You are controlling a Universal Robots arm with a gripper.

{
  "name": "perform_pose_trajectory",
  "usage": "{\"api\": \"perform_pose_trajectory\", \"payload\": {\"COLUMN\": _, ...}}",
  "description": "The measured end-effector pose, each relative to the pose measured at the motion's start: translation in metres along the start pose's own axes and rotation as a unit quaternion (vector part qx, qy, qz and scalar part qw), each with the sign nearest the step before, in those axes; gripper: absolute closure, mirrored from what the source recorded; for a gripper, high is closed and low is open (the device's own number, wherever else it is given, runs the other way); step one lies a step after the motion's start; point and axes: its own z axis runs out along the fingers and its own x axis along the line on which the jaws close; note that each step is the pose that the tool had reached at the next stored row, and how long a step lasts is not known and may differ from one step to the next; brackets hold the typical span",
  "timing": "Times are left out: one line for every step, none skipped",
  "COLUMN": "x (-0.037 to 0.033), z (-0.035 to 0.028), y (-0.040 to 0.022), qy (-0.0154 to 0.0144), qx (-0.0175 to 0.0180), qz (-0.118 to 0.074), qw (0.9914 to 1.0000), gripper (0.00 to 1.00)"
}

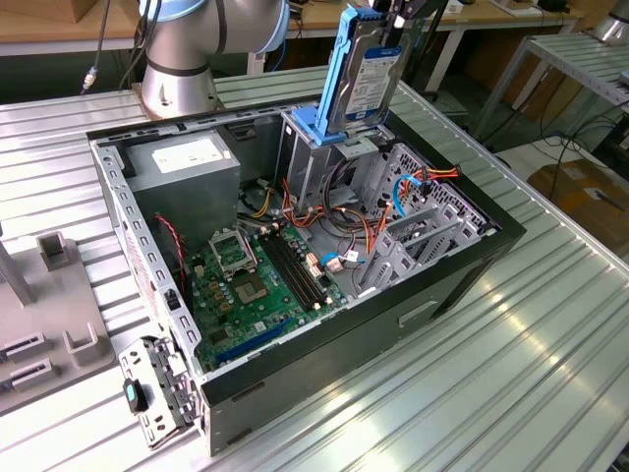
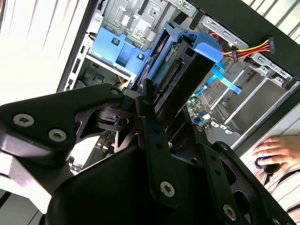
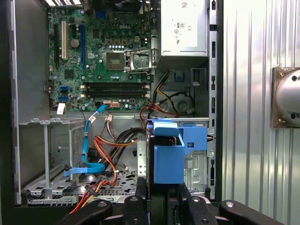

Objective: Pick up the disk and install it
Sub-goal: 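Pick up the disk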

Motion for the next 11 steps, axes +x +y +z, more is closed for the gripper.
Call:
{"api": "perform_pose_trajectory", "payload": {"x": 0.0000, "z": -0.0002, "y": 0.0000, "qy": 0.0001, "qx": 0.0000, "qz": 0.000, "qw": 1.00000, "gripper": 0.65}}
{"api": "perform_pose_trajectory", "payload": {"x": 0.0001, "z": -0.0002, "y": 0.0000, "qy": 0.0000, "qx": 0.0000, "qz": 0.000, "qw": 1.00000, "gripper": 0.65}}
{"api": "perform_pose_trajectory", "payload": {"x": 0.0002, "z": -0.0003, "y": 0.0000, "qy": 0.0001, "qx": 0.0000, "qz": 0.000, "qw": 1.00000, "gripper": 0.65}}
{"api": "perform_pose_trajectory", "payload": {"x": 0.0004, "z": -0.0002, "y": 0.0000, "qy": 0.0001, "qx": 0.0000, "qz": 0.000, "qw": 1.00000, "gripper": 0.65}}
{"api": "perform_pose_trajectory", "payload": {"x": 0.0006, "z": -0.0003, "y": 0.0000, "qy": 0.0001, "qx": 0.0000, "qz": 0.000, "qw": 1.00000, "gripper": 0.65}}
{"api": "perform_pose_trajectory", "payload": {"x": 0.0010, "z": -0.0003, "y": 0.0000, "qy": 0.0001, "qx": 0.0000, "qz": 0.000, "qw": 1.00000, "gripper": 0.65}}
{"api": "perform_pose_trajectory", "payload": {"x": 0.0014, "z": -0.0003, "y": 0.0000, "qy": 0.0001, "qx": 0.0000, "qz": 0.000, "qw": 1.00000, "gripper": 0.65}}
{"api": "perform_pose_trajectory", "payload": {"x": 0.0018, "z": -0.0003, "y": 0.0000, "qy": 0.0001, "qx": 0.0000, "qz": 0.000, "qw": 1.00000, "gripper": 0.65}}
{"api": "perform_pose_trajectory", "payload": {"x": 0.0022, "z": -0.0003, "y": 0.0000, "qy": 0.0001, "qx": 0.0000, "qz": 0.000, "qw": 1.00000, "gripper": 0.65}}
{"api": "perform_pose_trajectory", "payload": {"x": 0.0029, "z": -0.0003, "y": 0.0000, "qy": 0.0001, "qx": 0.0000, "qz": 0.000, "qw": 1.00000, "gripper": 0.65}}
{"api": "perform_pose_trajectory", "payload": {"x": 0.0034, "z": -0.0003, "y": 0.0000, "qy": 0.0001, "qx": 0.0000, "qz": 0.000, "qw": 1.00000, "gripper": 0.65}}
